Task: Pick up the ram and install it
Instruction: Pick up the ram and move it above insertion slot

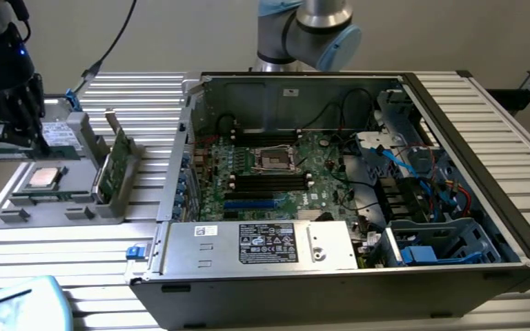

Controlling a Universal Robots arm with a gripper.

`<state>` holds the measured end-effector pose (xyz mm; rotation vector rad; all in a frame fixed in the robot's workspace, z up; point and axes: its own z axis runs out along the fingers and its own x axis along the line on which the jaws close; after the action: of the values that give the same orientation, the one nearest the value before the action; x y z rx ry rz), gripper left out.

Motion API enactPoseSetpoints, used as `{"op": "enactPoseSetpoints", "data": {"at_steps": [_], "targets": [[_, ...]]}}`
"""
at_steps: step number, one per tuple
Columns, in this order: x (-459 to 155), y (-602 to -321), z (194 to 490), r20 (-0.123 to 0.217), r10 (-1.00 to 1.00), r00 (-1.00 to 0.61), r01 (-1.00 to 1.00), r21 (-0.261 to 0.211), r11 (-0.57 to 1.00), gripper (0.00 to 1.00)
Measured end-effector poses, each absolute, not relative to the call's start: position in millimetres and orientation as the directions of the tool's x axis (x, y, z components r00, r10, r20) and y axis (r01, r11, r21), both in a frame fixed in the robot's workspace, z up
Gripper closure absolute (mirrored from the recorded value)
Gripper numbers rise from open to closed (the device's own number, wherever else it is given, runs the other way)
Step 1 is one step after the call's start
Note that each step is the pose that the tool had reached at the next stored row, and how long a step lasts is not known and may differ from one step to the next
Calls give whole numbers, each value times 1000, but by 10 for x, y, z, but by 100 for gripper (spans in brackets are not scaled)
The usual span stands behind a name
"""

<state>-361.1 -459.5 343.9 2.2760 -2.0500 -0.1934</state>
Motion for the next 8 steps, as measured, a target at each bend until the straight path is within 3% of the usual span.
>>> {"op": "enactPoseSetpoints", "data": {"at_steps": [8], "targets": [[-3381,-4616,3573,-62,-993,101,-983,145,-109,86]]}}
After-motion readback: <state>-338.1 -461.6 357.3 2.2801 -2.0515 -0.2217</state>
